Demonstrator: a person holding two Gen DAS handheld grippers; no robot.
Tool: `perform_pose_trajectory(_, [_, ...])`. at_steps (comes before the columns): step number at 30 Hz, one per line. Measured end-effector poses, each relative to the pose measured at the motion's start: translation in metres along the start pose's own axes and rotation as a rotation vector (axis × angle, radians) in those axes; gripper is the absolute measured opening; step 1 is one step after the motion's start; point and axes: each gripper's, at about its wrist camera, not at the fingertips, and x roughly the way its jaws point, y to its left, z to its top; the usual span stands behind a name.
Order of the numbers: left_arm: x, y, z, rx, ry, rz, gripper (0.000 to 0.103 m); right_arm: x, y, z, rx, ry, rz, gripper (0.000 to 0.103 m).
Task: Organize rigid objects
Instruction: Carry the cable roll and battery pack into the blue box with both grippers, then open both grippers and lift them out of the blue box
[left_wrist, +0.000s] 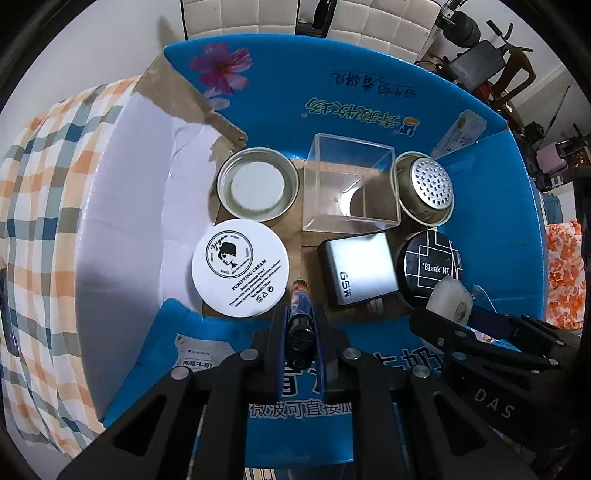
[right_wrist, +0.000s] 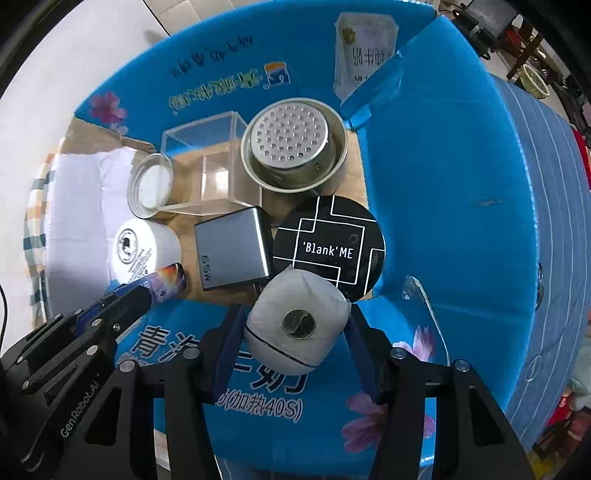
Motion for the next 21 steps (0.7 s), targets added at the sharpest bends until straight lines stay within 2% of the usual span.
perform_pose_trajectory(7, [-0.006, 0.007, -0.003, -0.009, 0.026, 0.046, 0.013, 0.010, 0.011, 0.004, -0.029, 0.021, -0.037, 0.058])
perform_pose_trajectory(8, [-0.009, 0.007, -0.003, -0.005, 0.024, 0.053, 0.016, 0.010, 0.011, 0.005, -0.029, 0.025, -0.039, 0.058])
perform_pose_trajectory(9, [-0.011, 0.008, -0.001, -0.006, 0.020, 0.058, 0.027, 0.011, 0.012, 0.005, -0.029, 0.028, -0.043, 0.059])
perform_pose_trajectory(11, [-0.020, 0.009, -0.004, -0.013, 0.002, 0.055, 0.045, 0.008, 0.012, 0.004, -0.033, 0.016, -0.043, 0.067])
perform_pose_trajectory(12, [-0.026, 0.010, -0.005, -0.022, -0.013, 0.054, 0.050, 0.005, 0.013, 0.002, -0.035, 0.008, -0.045, 0.076])
perform_pose_trajectory(13, [-0.031, 0.011, -0.007, -0.029, -0.030, 0.059, 0.054, 0.002, 0.015, 0.001, -0.035, 0.001, -0.043, 0.079])
perform_pose_trajectory(17, [-0.054, 0.020, -0.013, -0.060, -0.077, 0.059, 0.098, -0.016, 0.009, -0.003, -0.019, -0.037, -0.039, 0.084])
perform_pose_trajectory(18, [-0.056, 0.020, -0.013, -0.062, -0.081, 0.051, 0.103, -0.022, 0.006, -0.004, -0.012, -0.052, -0.038, 0.088])
perform_pose_trajectory(19, [-0.063, 0.021, -0.014, -0.065, -0.090, 0.043, 0.103, -0.029, 0.004, -0.006, -0.010, -0.067, -0.038, 0.092])
perform_pose_trajectory(21, [-0.073, 0.017, -0.011, -0.063, -0.112, 0.047, 0.103, -0.047, 0.004, -0.010, -0.023, -0.108, -0.043, 0.092])
